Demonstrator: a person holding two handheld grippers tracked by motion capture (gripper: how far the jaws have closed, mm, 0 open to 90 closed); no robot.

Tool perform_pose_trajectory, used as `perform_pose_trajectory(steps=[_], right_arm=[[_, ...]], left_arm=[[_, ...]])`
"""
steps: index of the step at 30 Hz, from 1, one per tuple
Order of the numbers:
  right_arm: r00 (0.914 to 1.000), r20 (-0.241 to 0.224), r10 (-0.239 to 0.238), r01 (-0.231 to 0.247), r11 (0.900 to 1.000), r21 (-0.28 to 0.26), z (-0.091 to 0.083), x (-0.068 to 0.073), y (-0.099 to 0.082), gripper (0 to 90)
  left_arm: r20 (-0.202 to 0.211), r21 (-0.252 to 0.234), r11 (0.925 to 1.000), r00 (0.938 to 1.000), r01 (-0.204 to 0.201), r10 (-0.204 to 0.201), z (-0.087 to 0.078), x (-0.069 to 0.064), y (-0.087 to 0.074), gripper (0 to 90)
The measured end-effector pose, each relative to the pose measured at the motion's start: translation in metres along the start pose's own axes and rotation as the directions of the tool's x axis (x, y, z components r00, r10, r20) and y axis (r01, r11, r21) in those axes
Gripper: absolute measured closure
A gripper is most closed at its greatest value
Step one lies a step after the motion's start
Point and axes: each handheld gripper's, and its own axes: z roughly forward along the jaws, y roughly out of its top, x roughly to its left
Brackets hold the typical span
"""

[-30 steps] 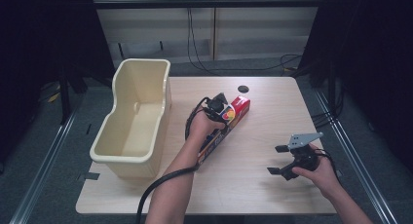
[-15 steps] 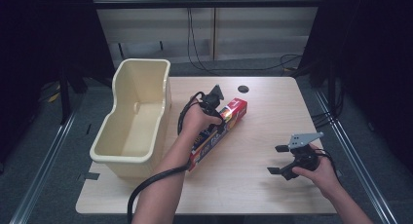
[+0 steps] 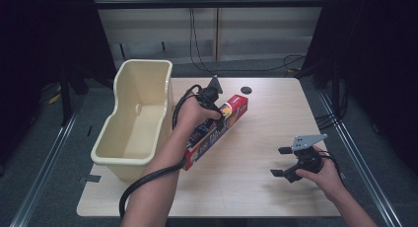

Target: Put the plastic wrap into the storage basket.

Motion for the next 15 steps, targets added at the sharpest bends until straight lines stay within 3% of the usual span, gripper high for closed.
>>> perform_pose_trajectory(steps=[15], right_arm=[[1.0, 0.004, -0.001, 0.001, 1.0, -0.003, -0.001, 0.0, 0.0, 8.2]], left_arm=[[0.008, 0.006, 0.9991, 0.9991, 0.042, -0.042, -0.043, 0.001, -0.006, 40.9]])
